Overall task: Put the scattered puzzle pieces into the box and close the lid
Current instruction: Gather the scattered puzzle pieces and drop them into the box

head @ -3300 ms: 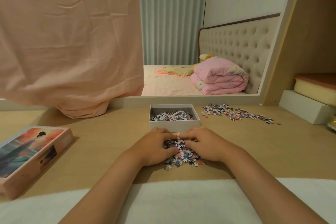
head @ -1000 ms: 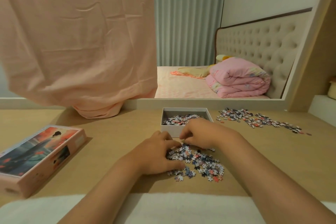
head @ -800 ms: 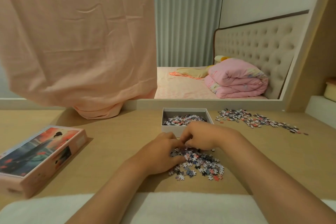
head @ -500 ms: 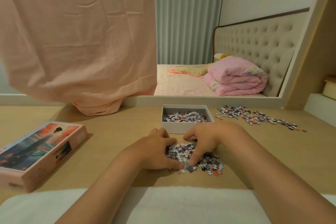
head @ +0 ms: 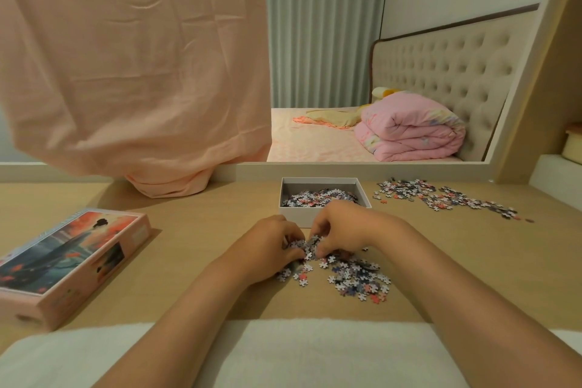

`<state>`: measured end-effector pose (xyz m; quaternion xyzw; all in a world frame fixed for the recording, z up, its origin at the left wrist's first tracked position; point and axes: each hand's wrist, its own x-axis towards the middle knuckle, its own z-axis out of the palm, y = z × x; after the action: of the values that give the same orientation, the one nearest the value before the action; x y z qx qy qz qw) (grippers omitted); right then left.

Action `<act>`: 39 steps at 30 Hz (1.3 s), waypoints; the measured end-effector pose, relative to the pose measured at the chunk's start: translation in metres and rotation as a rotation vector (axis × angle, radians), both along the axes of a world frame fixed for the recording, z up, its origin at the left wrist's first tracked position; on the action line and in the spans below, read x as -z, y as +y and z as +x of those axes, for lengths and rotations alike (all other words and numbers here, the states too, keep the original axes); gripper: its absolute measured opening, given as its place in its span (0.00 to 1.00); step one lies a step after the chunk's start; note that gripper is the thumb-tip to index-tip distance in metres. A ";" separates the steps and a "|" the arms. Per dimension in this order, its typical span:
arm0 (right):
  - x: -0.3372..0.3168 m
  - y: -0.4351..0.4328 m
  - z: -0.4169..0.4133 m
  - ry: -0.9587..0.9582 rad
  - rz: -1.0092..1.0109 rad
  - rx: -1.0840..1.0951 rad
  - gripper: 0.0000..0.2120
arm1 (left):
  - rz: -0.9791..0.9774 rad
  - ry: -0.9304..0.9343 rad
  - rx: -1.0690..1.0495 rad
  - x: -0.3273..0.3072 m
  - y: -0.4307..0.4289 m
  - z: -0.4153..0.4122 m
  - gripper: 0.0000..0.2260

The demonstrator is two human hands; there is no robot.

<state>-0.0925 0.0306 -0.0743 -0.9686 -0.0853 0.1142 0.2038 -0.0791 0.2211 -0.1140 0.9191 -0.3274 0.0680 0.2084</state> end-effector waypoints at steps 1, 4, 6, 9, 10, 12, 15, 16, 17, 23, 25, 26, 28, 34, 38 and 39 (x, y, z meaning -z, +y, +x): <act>0.000 -0.002 0.000 0.018 0.035 0.000 0.11 | -0.024 0.010 -0.006 0.000 0.000 0.001 0.11; -0.004 -0.006 0.001 0.027 0.098 -0.017 0.08 | -0.136 0.077 -0.033 -0.001 -0.002 0.001 0.05; -0.007 -0.010 0.002 0.021 0.172 -0.008 0.08 | -0.241 0.154 -0.043 -0.003 -0.005 0.002 0.03; -0.014 -0.017 0.004 -0.016 0.303 0.026 0.08 | -0.376 0.203 -0.056 -0.010 -0.013 0.010 0.04; -0.016 -0.019 0.005 -0.065 0.316 0.038 0.09 | -0.404 0.195 -0.064 -0.014 -0.016 0.015 0.04; -0.017 -0.021 0.011 -0.200 0.331 0.068 0.08 | -0.466 0.185 -0.072 -0.021 -0.022 0.026 0.04; -0.012 -0.022 0.022 -0.398 0.345 0.129 0.07 | -0.537 0.166 -0.089 -0.029 -0.035 0.042 0.03; -0.010 -0.023 0.025 -0.449 0.356 0.162 0.08 | -0.546 0.154 -0.095 -0.030 -0.039 0.048 0.03; -0.008 -0.024 0.028 -0.493 0.370 0.200 0.10 | -0.546 0.138 -0.097 -0.032 -0.044 0.053 0.03; 0.012 -0.035 0.041 -0.524 0.311 0.257 0.09 | -0.410 0.059 -0.071 -0.021 -0.059 0.077 0.08; 0.017 -0.039 0.044 -0.476 0.250 0.242 0.12 | -0.317 0.061 -0.054 -0.016 -0.057 0.080 0.08; 0.018 -0.041 0.045 -0.459 0.226 0.233 0.14 | -0.282 0.064 -0.049 -0.015 -0.056 0.081 0.08; 0.018 -0.042 0.047 -0.454 0.171 0.199 0.16 | -0.227 0.022 -0.043 -0.015 -0.051 0.081 0.10; 0.018 -0.040 0.038 -0.431 -0.019 0.105 0.17 | 0.019 -0.185 0.060 -0.011 -0.036 0.068 0.18; 0.015 -0.029 0.030 -0.297 -0.188 0.037 0.22 | 0.220 -0.197 0.058 -0.008 -0.034 0.069 0.26; 0.015 -0.026 0.030 -0.285 -0.221 0.028 0.23 | 0.235 -0.218 0.045 -0.006 -0.033 0.070 0.27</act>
<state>-0.0621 0.0047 -0.0895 -0.9926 -0.0867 -0.0186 0.0834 -0.0087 0.1877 -0.1080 0.9167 -0.3744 0.1239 0.0640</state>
